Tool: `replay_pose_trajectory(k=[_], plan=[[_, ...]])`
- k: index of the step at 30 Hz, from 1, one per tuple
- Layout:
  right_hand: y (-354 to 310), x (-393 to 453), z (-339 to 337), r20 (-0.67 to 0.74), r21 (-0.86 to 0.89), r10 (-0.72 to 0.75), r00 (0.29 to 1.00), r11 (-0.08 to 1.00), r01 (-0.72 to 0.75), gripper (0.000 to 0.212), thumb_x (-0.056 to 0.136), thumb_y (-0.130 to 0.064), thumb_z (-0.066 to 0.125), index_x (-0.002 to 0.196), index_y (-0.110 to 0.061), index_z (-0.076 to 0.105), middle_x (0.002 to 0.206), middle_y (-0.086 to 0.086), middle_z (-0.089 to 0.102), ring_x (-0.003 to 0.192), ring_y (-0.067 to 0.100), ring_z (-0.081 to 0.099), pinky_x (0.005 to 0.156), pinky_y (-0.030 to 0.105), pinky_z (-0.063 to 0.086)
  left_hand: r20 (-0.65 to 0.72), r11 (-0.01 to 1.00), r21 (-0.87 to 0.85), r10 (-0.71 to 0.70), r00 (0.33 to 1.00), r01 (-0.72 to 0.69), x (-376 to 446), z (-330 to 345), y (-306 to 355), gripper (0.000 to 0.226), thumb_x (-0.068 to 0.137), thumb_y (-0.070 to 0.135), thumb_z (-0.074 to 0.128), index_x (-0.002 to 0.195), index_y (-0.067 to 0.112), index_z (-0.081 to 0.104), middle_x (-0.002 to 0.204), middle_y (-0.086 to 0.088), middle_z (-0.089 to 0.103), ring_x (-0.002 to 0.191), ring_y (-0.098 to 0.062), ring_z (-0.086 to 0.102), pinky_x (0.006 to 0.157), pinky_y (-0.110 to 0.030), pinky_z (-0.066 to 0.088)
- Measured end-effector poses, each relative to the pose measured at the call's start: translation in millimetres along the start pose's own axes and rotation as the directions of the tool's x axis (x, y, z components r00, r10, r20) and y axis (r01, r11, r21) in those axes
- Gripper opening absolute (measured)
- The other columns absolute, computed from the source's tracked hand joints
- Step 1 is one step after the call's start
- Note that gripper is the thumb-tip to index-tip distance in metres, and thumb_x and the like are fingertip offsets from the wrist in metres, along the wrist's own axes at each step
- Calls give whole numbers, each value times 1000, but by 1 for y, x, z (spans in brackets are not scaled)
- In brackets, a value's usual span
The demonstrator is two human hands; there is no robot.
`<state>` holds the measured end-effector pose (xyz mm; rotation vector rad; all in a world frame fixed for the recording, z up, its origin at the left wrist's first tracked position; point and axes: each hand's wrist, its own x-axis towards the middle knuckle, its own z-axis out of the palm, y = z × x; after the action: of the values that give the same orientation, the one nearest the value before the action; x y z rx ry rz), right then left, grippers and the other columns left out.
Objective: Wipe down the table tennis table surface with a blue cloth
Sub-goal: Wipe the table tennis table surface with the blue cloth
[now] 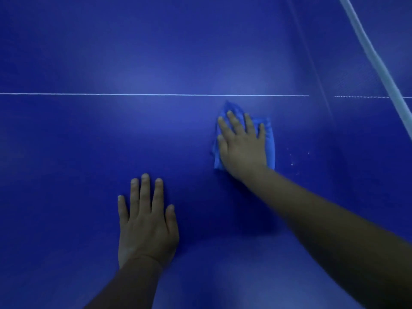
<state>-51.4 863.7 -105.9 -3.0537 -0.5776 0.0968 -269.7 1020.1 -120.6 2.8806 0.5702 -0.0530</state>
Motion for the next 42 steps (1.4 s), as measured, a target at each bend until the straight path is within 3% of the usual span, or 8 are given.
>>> replay_pose_trajectory(k=[7, 15, 18, 23, 27, 30, 37, 42], plan=[[-103, 37, -2, 9, 74, -226, 974, 972, 224, 53, 105, -44, 26, 157, -33, 25, 167, -7, 16, 154, 30, 7, 119, 65, 3, 8, 1000, 29, -1, 1000, 1, 0, 0, -1, 65, 99, 42, 25, 155, 10, 29, 165, -10, 21, 154, -29, 12, 122, -49, 1], [66, 46, -15, 48, 76, 349, 936, 933, -352, 53, 104, -44, 21, 157, -38, 21, 168, -11, 9, 154, 28, 4, 118, 64, 6, 28, 999, 39, -6, 1000, 5, 0, -4, 0, 65, 101, 43, 22, 156, 11, 26, 166, -10, 18, 155, -28, 6, 122, -48, -3], [29, -3, -6, 25, -43, -148, 989, 988, 149, 57, 100, -44, 20, 155, -35, 32, 165, -2, 24, 151, 38, 20, 115, 69, 16, 31, 999, 42, -4, 1000, 3, 0, -4, 1, 64, 101, 43, 21, 156, 11, 24, 166, -10, 17, 155, -28, 6, 122, -49, -3], [74, -104, -3, 211, 11, -900, 381, 392, 920, 47, 104, -47, 39, 149, -36, 44, 160, -6, 35, 151, 37, 20, 114, 69, 17, 28, 998, 64, -1, 1000, 0, 0, -3, 1, 63, 102, 43, 19, 157, 12, 16, 167, -10, 14, 155, -28, 5, 123, -49, -4], [89, -16, -20, 43, -224, -674, 738, 713, 664, 65, 86, -34, 77, 143, -24, 48, 152, 8, 45, 136, 44, 43, 102, 72, 34, 53, 997, 72, -14, 998, 10, 1, -5, 2, 63, 102, 45, 13, 157, 15, 7, 168, -7, 7, 155, -24, -5, 123, -47, -10], [79, 15, -41, 55, 58, -196, 979, 980, 192, 51, 104, -27, 50, 153, -16, 38, 162, 10, 28, 150, 38, 21, 118, 60, 6, 42, 998, 63, -21, 999, 18, 1, -6, 3, 63, 101, 45, 16, 157, 15, 8, 168, -8, 8, 155, -25, -3, 123, -46, -11], [77, -162, 1, 42, -8, -552, 833, 833, 553, 50, 101, -45, 41, 150, -33, 42, 160, -2, 36, 148, 38, 28, 113, 69, 21, 57, 1000, 22, -19, 998, 18, 2, -7, 4, 66, 101, 45, 21, 158, 12, 22, 167, -9, 13, 155, -26, 1, 122, -42, -14], [78, 25, -15, 12, -28, -342, 940, 939, 342, 59, 99, -50, 20, 154, -34, 35, 163, -3, 29, 149, 35, 24, 116, 66, 16, 60, 999, 40, -23, 998, 20, 2, -8, 5, 66, 100, 45, 19, 157, 12, 24, 167, -8, 12, 155, -26, 1, 122, -44, -10]])
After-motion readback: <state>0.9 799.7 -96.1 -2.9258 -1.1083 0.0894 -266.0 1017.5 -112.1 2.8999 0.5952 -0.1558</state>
